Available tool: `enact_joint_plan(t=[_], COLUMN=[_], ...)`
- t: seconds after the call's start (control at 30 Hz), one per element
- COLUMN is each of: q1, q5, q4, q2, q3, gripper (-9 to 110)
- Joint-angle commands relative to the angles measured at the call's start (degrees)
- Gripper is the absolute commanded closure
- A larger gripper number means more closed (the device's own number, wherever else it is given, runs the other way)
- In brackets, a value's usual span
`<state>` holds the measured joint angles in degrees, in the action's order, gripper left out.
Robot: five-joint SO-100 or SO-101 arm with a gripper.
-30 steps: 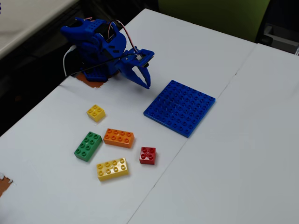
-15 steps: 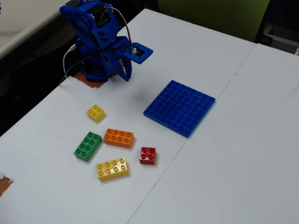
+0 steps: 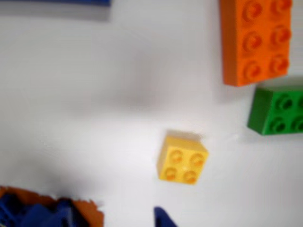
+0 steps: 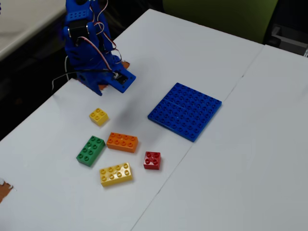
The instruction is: Pick up the 2x2 yellow block and go up the 8x8 blue block.
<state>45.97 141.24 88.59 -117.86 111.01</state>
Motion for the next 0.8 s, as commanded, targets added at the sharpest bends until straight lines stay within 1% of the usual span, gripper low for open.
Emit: enact_joint_plan(t=[0.0, 0.17, 0.33, 0.47, 0.77], q1=[4.57, 9.58, 12.66, 12.48, 10.72], q5=[2.99, 4.83, 6.68, 5.27, 2.02], q4=[-1.05, -7.29, -9.67, -11.51, -15.47], q2=[6.24, 16.52, 23.47, 27.77, 30.5], q3=[-6.33, -8.88, -11.78, -11.95, -9.93], gripper=[77, 76, 72, 71, 71])
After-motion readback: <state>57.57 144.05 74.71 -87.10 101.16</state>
